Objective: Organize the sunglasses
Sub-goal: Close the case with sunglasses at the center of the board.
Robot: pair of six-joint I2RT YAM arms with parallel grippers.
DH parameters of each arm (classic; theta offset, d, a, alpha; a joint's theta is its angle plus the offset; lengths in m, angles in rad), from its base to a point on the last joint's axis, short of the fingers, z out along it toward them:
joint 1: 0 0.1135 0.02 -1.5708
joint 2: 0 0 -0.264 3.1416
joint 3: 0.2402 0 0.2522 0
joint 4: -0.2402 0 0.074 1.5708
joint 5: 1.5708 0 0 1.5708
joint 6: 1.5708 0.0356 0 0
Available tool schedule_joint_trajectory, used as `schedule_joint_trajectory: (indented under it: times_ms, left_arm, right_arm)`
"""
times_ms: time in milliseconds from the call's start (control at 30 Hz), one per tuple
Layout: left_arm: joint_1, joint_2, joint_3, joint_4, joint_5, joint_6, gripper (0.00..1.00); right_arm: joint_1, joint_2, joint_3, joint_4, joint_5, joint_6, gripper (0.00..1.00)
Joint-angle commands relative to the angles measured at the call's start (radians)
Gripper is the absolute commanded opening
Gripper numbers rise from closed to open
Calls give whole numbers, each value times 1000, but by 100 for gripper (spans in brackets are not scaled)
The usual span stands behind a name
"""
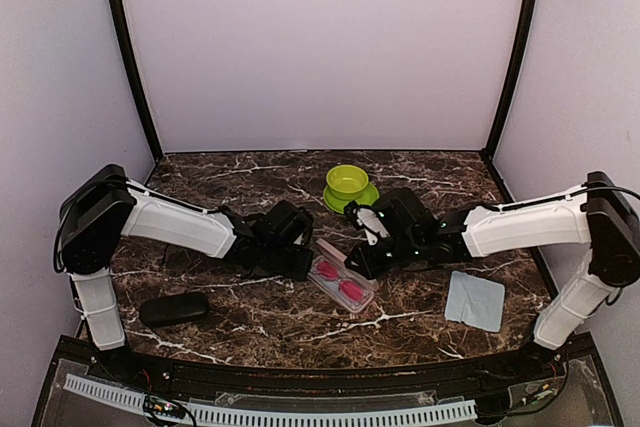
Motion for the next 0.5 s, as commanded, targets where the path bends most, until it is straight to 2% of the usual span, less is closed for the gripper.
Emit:
schedule_joint_trajectory:
  times_ms: [0,467]
  left_arm:
    - [-6,-6,-34,-24,-12,-37,0]
    - [-7,-6,-39,-19,-15,-41,0]
  right_arm:
    - [51,52,-5,27,-77,53,17]
    - [87,74,-7,52,-81,87,17]
